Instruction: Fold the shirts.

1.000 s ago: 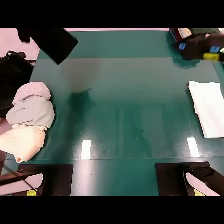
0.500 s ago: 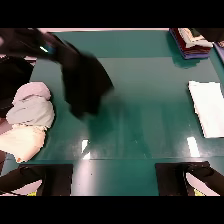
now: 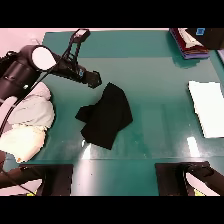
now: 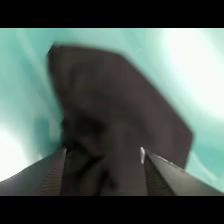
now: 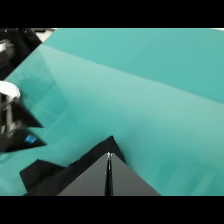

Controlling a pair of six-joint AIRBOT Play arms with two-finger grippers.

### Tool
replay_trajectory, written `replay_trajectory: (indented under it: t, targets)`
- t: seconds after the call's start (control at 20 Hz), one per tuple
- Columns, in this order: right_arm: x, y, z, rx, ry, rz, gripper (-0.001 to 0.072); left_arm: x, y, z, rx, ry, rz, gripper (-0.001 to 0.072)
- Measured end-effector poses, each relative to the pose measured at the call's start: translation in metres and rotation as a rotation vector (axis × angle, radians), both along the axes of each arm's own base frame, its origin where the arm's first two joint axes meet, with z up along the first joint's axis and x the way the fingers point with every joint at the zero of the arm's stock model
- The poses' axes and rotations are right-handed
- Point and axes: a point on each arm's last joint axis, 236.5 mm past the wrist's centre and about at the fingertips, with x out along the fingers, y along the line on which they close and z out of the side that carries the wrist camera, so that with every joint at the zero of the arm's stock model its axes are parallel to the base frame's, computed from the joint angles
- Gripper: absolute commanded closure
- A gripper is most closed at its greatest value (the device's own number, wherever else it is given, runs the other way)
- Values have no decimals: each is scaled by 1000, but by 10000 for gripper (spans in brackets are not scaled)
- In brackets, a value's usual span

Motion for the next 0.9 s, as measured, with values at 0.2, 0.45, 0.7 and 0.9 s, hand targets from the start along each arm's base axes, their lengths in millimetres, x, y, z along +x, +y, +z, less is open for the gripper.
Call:
replay_trajectory:
  t: [0.2,0.45,0.7,0.9]
  targets:
    - [-2,0,-4,-8,15,5,691,6,47,-63,42,190,96,146]
    - [0,1,-13,-10,39,7,691,6,51,-91,-92,289,150,147]
    - [3,2,-27,-11,72,8,691,14,7,-91,-248,288,130,146]
    - [5,2,-35,-14,89,5,690,9,4,-99,-253,315,102,146]
